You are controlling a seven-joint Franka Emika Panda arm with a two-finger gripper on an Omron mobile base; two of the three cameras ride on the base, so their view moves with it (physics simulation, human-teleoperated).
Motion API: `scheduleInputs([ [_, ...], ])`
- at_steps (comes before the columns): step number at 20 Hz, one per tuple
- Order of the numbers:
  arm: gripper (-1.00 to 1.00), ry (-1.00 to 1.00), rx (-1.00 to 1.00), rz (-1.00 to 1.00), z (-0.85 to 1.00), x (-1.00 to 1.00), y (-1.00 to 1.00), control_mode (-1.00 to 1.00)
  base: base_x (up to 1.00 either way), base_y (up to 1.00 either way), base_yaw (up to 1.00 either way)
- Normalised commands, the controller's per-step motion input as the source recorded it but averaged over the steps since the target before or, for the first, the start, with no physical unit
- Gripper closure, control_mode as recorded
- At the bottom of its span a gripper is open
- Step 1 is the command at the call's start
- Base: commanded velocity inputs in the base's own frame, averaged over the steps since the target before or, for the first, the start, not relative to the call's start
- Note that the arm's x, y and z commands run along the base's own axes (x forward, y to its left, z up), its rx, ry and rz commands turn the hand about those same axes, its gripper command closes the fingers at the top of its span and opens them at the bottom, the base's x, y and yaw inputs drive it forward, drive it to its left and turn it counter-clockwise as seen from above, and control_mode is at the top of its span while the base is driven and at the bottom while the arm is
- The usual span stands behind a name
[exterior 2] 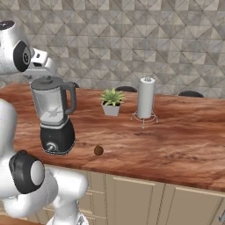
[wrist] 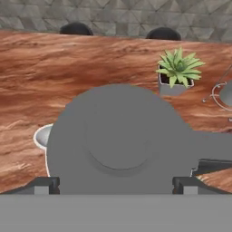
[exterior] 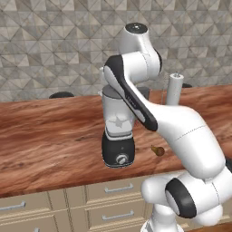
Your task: Open the blender lid, put the pear in the blender, close the lid, and start the blender.
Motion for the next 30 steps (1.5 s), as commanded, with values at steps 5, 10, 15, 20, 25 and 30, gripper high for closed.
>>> scheduleInputs([
  [5,-1.00,0.09,0.00,0.01,-0.23,0.33,0.00,-1.00,0.00,0.00,0.00],
  [10,-1.00,0.05,0.00,0.01,-0.26,0.25,0.01,-1.00,0.00,0.00,0.00],
  [15,-1.00,0.00,0.00,0.02,-0.18,0.08,0.00,-1.00,0.00,0.00,0.00],
  [20,-1.00,0.00,0.00,0.02,-0.21,0.00,0.00,-1.00,0.00,0.00,0.00],
  [25,-1.00,0.00,0.00,0.02,-0.34,0.00,0.00,-1.00,0.00,0.00,0.00],
  [30,-1.00,0.00,0.00,0.03,-0.37,0.00,0.00,-1.00,0.00,0.00,0.00],
])
